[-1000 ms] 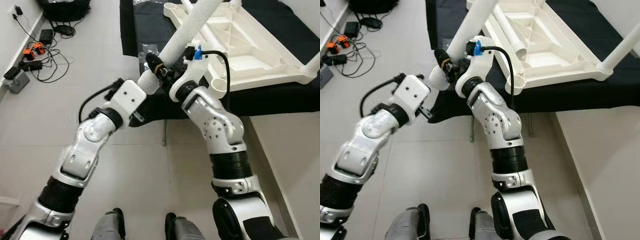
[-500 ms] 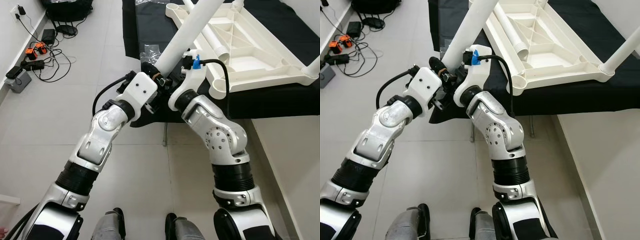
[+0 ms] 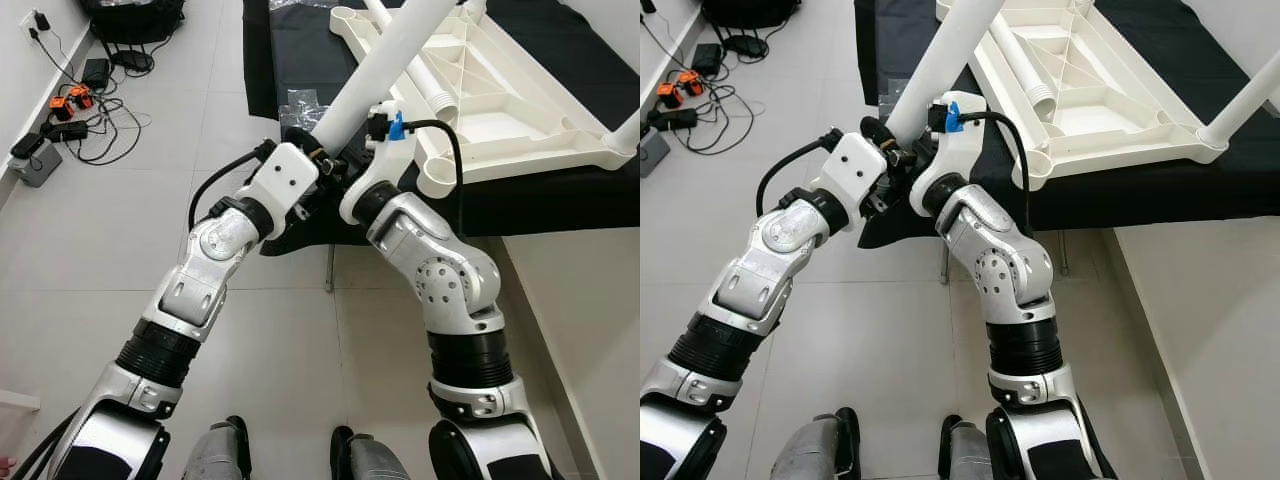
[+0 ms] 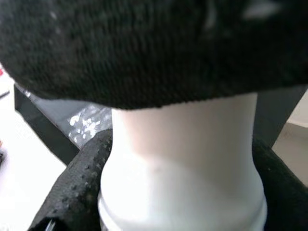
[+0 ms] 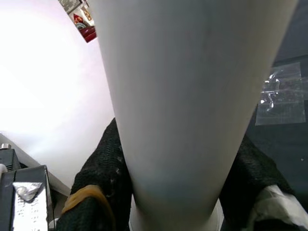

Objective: Building children table

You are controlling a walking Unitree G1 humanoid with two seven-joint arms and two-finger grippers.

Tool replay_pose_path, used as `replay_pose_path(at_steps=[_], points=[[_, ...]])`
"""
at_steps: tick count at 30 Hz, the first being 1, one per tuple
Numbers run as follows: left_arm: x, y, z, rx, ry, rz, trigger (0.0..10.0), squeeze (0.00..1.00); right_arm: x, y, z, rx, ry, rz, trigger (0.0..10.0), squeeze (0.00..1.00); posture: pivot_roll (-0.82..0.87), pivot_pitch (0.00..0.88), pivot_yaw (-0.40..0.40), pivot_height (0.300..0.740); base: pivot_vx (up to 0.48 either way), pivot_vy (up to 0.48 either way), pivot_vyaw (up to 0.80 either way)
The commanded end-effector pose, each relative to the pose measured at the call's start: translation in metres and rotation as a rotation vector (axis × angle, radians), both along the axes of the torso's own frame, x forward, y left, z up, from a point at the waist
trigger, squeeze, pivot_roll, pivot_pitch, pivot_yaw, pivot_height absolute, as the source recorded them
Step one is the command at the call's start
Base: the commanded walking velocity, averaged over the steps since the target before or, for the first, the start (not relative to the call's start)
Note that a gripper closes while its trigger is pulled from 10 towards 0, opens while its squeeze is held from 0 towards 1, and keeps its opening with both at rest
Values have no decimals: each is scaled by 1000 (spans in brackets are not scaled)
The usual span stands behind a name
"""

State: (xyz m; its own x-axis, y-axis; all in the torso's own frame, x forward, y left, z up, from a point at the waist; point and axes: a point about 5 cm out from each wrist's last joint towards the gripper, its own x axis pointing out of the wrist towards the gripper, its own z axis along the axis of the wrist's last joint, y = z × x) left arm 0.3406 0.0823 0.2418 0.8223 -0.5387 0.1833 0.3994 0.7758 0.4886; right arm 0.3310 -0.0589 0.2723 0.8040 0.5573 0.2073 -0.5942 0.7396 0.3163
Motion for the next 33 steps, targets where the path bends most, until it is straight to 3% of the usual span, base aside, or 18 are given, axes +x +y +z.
replay_pose_path(at_steps=[1,2,3,10,11,12,13,15,18,19,23,33], points=[[-5,-6,-9,3,52,-38,10000,0,1,-5,12,27,-77,-13,10000,0,31,170,-61,740,0,0,0],[-5,-6,-9,3,52,-38,10000,0,1,-5,12,27,-77,-13,10000,0,31,170,-61,740,0,0,0],[-9,-6,-7,-13,60,-53,10000,0,7,-13,15,52,-97,-13,10000,1000,36,170,-59,740,0,0,0],[-22,-4,-11,-37,140,-99,10000,0,20,-30,16,79,-103,76,10000,1000,51,172,-60,740,0,0,0],[-28,-2,-15,-32,162,-122,10000,0,22,-34,13,79,-99,111,10000,0,52,174,-54,740,0,0,0],[-36,0,-19,-33,190,-146,10000,0,22,-37,10,98,-94,192,10000,0,61,177,-52,740,0,0,0],[-36,0,-19,-33,190,-146,10000,0,22,-37,10,98,-94,192,10000,0,61,177,-52,740,0,0,0],[-50,3,-25,-40,258,-192,10000,0,16,-41,5,124,-92,373,10000,0,66,179,-49,740,0,0,0],[-55,4,-26,-55,281,-207,10000,0,12,-42,3,114,-106,448,10000,0,72,180,-44,740,0,0,0],[-62,5,-27,-62,309,-229,10000,0,9,-44,0,115,-101,525,10000,0,72,180,-44,740,0,0,0],[-74,9,-31,-57,349,-241,10000,0,11,-50,1,152,-107,589,10000,0,84,175,-42,740,0,0,0],[-81,7,-33,-108,402,-243,10000,0,7,-51,1,153,-128,690,10000,0,79,171,-43,740,0,0,0]])
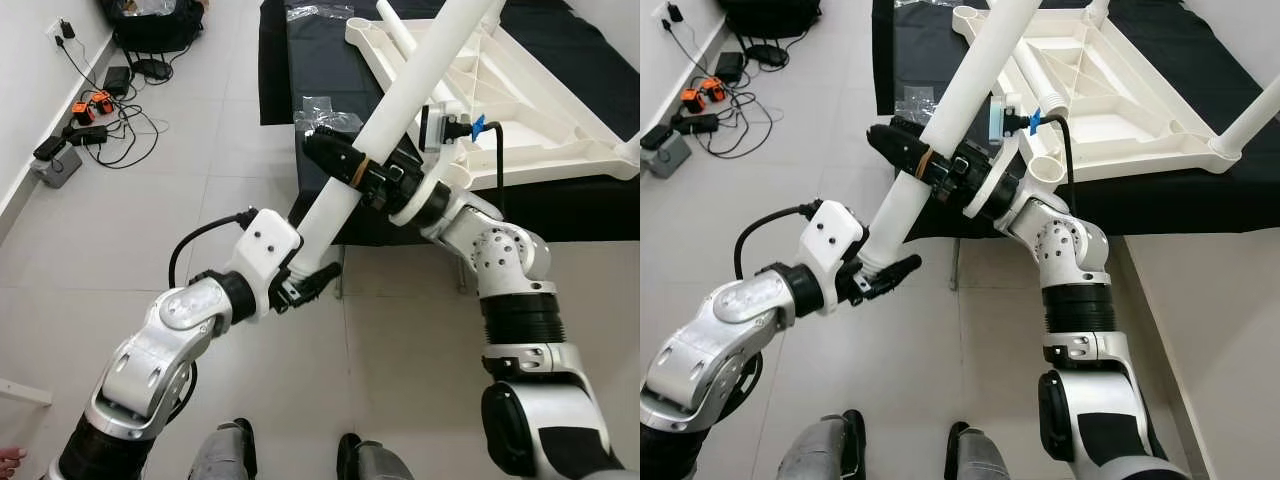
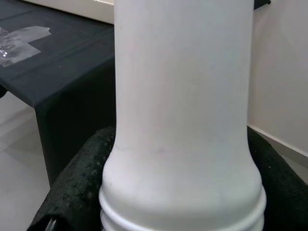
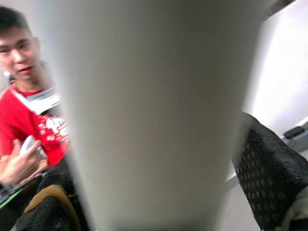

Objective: Building children table

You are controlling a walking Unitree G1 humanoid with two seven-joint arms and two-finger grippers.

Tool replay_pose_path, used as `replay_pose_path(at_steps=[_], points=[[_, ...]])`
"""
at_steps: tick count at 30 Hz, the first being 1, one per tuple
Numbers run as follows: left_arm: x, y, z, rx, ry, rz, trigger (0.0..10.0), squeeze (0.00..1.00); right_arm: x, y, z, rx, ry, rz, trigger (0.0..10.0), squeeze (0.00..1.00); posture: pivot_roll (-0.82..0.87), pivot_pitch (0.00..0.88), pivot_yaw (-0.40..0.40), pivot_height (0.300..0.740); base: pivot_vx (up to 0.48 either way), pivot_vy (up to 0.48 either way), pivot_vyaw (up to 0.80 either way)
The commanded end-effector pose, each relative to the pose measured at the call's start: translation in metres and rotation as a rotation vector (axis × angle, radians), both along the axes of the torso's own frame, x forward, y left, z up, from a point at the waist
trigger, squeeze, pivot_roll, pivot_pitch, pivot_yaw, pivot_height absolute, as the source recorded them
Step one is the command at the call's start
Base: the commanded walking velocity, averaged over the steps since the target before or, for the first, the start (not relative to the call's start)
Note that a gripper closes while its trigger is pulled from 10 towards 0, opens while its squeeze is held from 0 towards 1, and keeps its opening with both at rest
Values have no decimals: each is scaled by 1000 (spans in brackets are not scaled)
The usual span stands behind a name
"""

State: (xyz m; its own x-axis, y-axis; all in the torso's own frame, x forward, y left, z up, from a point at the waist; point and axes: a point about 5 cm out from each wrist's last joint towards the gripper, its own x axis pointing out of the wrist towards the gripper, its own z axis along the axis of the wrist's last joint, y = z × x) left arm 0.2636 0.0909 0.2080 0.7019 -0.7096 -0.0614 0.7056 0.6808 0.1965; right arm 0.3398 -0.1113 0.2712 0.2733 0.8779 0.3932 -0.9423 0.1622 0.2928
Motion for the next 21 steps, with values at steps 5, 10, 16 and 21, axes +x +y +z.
replay_pose_path(at_steps=[5,10,16,21], points=[[-7,-2,1,-22,23,-16,10000,0,-4,1,2,2,-16,71,10000,0,75,166,-44,740,0,0,0],[-9,-2,3,-28,38,-22,10000,0,-12,6,1,25,-20,166,0,0,74,167,-45,740,0,0,0],[-10,-2,3,-42,63,-25,10000,0,-16,8,0,34,-24,217,0,0,73,168,-45,740,0,0,0],[-11,-1,2,-40,81,-16,10000,0,-17,8,0,33,-25,232,0,0,73,168,-45,740,0,0,0]])
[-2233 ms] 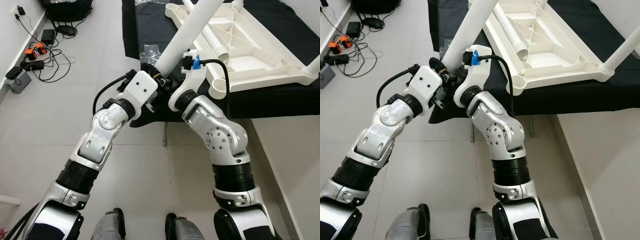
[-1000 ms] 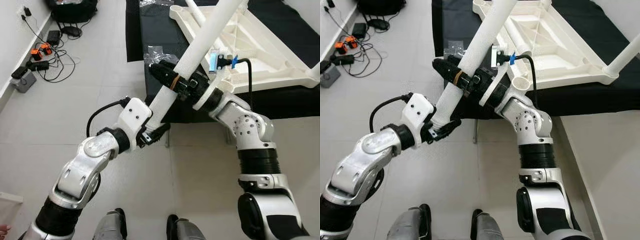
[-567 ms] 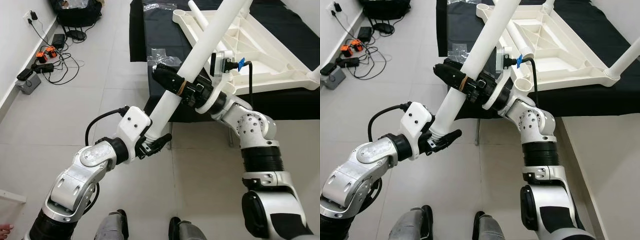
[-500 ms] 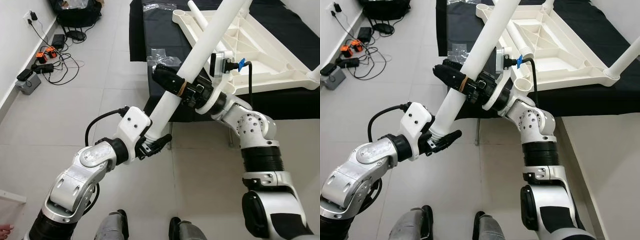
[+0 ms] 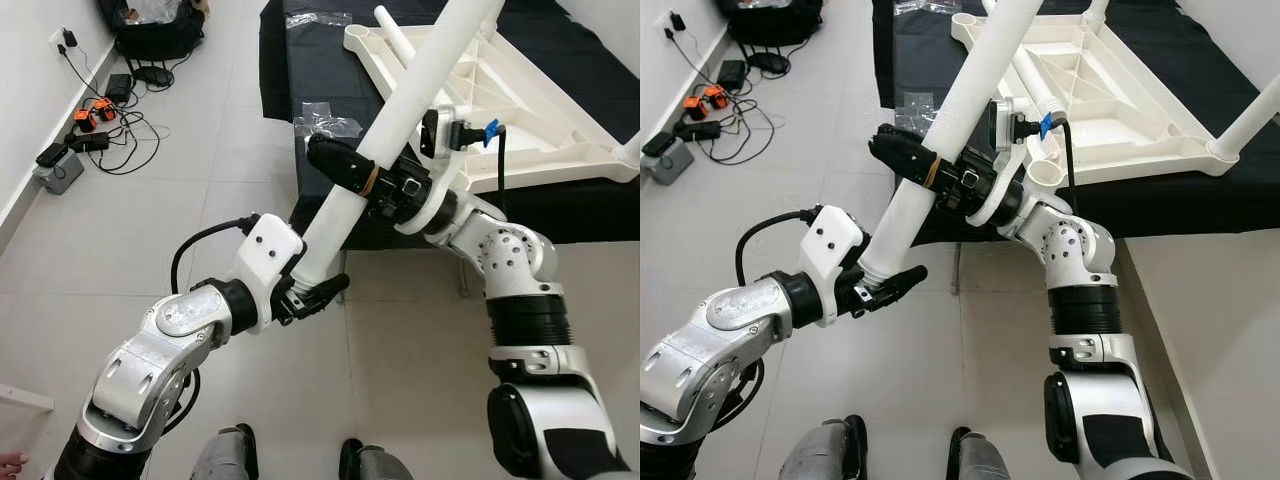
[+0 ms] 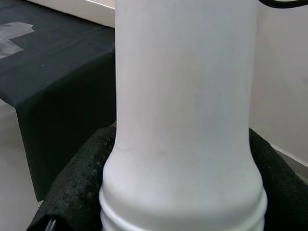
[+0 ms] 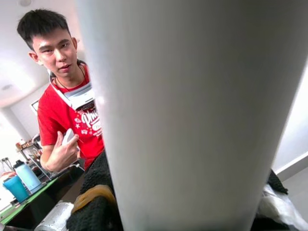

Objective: Building children table

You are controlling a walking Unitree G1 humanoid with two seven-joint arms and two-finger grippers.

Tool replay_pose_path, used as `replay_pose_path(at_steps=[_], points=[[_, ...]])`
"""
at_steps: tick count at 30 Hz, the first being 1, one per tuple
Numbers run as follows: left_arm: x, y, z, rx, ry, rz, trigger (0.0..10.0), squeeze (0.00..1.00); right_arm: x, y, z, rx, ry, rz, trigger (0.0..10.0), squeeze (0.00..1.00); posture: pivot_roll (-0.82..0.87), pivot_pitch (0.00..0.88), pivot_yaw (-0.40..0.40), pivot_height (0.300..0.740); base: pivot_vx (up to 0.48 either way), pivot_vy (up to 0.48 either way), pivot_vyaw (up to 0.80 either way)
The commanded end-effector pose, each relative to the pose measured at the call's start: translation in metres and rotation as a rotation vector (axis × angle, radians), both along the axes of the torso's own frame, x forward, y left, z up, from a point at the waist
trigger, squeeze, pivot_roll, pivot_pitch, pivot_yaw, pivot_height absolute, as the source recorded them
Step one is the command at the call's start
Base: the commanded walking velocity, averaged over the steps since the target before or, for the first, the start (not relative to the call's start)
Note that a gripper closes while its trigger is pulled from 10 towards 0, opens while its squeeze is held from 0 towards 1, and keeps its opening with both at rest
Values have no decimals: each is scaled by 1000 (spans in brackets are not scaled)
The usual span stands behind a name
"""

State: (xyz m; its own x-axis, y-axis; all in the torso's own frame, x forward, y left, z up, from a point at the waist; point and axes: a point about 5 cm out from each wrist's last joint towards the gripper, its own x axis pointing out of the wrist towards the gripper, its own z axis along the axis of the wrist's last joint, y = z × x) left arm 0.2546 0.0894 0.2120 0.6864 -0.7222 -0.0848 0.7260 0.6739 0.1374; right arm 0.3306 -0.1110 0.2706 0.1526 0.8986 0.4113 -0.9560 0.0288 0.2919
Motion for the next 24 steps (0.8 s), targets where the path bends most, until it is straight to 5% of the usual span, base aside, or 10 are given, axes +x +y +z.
replay_pose_path(at_steps=[1,3,4,14,15,16,17,19,24], points=[[-1,1,-4,-2,45,14,10000,0,-8,8,0,11,-22,95,0,0,70,172,-45,740,0,0,0],[0,1,-4,2,48,18,10000,0,-7,8,0,10,-20,94,0,0,70,172,-45,740,0,0,0],[-1,0,-4,2,41,8,10000,1000,-7,7,0,10,-18,92,0,0,70,172,-45,740,0,0,0],[-6,0,-3,5,25,13,10000,1000,0,3,3,22,-12,51,0,0,70,170,-48,740,0,0,0],[-5,4,-6,17,36,29,10000,361,5,0,5,24,-8,10,0,0,73,171,-50,740,0,0,0],[-5,4,-6,17,36,29,10000,361,5,0,5,24,-8,10,0,0,73,171,-50,740,0,0,0],[-5,8,-8,29,36,47,10000,0,14,-4,7,25,0,-74,0,0,73,171,-50,740,0,0,0],[-6,12,-12,40,44,70,10000,0,28,-13,13,38,8,-212,0,0,72,171,-50,740,0,0,0],[-8,16,-18,57,47,114,10000,0,39,-27,15,28,23,-342,0,0,73,168,-52,740,0,0,0]])
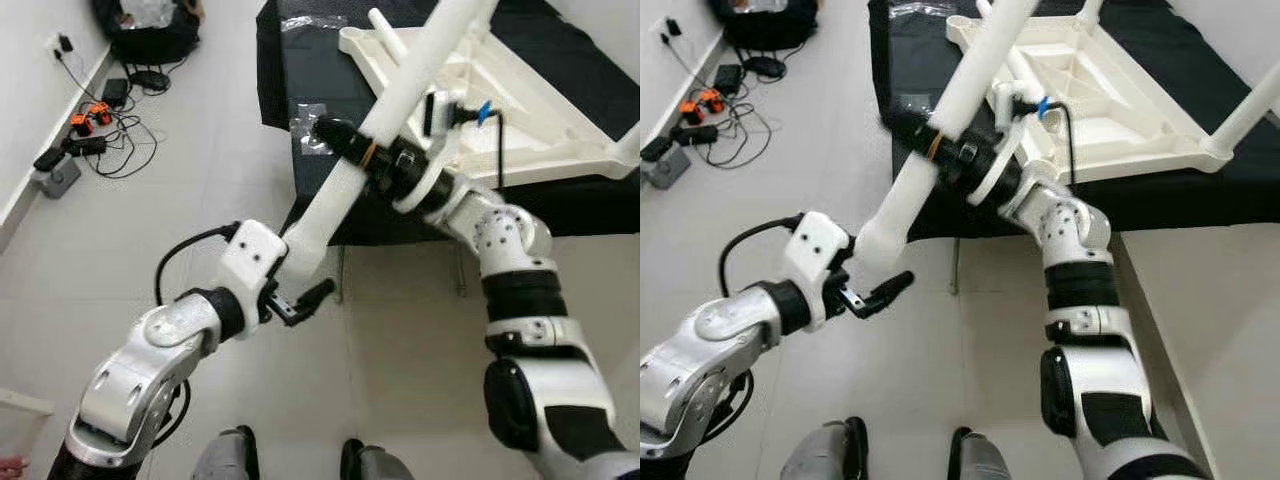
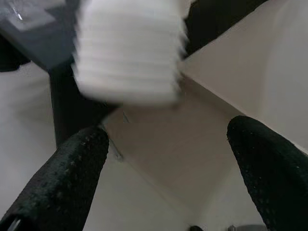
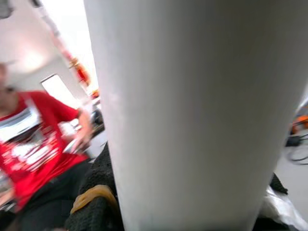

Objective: Building children table

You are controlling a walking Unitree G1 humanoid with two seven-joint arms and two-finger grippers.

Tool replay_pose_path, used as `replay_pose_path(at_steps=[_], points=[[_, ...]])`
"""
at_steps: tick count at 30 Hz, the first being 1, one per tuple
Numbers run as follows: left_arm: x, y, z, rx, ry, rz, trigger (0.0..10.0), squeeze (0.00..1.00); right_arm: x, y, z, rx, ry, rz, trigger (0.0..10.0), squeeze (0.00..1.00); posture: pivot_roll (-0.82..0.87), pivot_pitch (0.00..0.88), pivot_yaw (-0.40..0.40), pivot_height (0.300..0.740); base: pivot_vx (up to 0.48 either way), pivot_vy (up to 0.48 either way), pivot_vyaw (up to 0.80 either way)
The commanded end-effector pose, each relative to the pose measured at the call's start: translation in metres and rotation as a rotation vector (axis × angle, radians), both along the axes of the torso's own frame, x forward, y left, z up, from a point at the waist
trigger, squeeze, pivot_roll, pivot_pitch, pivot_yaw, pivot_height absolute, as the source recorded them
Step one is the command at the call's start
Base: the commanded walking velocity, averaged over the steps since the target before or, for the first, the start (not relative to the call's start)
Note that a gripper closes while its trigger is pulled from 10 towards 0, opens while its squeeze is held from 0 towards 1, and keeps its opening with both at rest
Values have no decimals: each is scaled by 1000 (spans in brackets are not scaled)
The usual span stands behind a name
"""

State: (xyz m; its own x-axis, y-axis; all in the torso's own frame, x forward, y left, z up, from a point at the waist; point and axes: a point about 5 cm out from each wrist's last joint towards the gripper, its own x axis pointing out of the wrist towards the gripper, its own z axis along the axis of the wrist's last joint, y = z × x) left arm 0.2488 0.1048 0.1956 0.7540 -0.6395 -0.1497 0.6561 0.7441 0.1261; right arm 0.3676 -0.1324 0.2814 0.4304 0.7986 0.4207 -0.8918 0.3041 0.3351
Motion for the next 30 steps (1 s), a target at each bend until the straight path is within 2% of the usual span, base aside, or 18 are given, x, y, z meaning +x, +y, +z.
replay_pose_path(at_steps=[1,3,5,6,7,9,10,12,13,14,15,16,17,18,19,21,25,30], points=[[-2,1,-2,20,-7,5,10000,0,2,-6,5,-1,-19,-38,0,0,73,168,-52,740,0,0,0],[-2,5,-5,39,-13,31,10000,0,1,-11,4,-19,-33,-45,0,0,73,168,-53,740,0,0,0],[0,13,-8,67,-26,92,10000,0,1,-19,0,-77,-42,-92,0,0,74,167,-52,740,0,0,0],[3,20,-6,76,-71,184,10000,0,11,-28,-2,-187,-36,-310,0,0,75,166,-57,740,0,0,0],[3,20,-6,76,-71,184,10000,0,11,-28,-2,-187,-36,-310,0,0,75,166,-57,740,0,0,0],[6,25,1,42,-136,299,10000,0,19,-42,3,-282,-63,-625,0,0,71,163,-53,740,0,0,0],[6,25,1,42,-136,299,10000,0,19,-42,3,-282,-63,-625,0,0,71,163,-53,740,0,0,0],[7,25,8,-2,-184,363,10000,0,18,-50,10,-297,-105,-802,0,0,64,160,-53,740,0,0,0],[7,25,8,-2,-184,363,10000,0,18,-50,10,-297,-105,-802,0,0,64,160,-53,740,0,0,0],[9,23,17,-54,-215,401,10000,0,12,-49,14,-303,-148,-874,0,0,64,160,-53,740,0,0,0],[9,23,17,-54,-215,401,10000,0,12,-49,14,-303,-148,-874,0,0,64,160,-53,740,0,0,0],[11,22,25,-84,-250,429,10000,0,6,-47,16,-302,-174,-916,8863,0,64,160,-53,740,0,0,0],[11,22,25,-84,-250,429,10000,0,6,-47,16,-302,-174,-916,8863,0,64,160,-53,740,0,0,0],[14,22,34,-123,-282,461,10000,0,1,-44,19,-296,-204,-948,10000,0,64,155,-54,740,0,0,0],[14,22,34,-123,-282,461,10000,0,1,-44,19,-296,-204,-948,10000,0,64,155,-54,740,0,0,0],[23,27,49,-153,-347,511,10000,0,-6,-35,23,-279,-251,-972,10000,0,61,150,-56,740,0,0,0],[25,28,50,-154,-355,519,10000,0,-6,-33,23,-276,-258,-971,10000,0,61,150,-56,740,0,0,0],[27,31,53,-166,-373,539,10000,0,-4,-26,27,-280,-295,-1002,10000,0,58,148,-61,740,216,-299,0]])
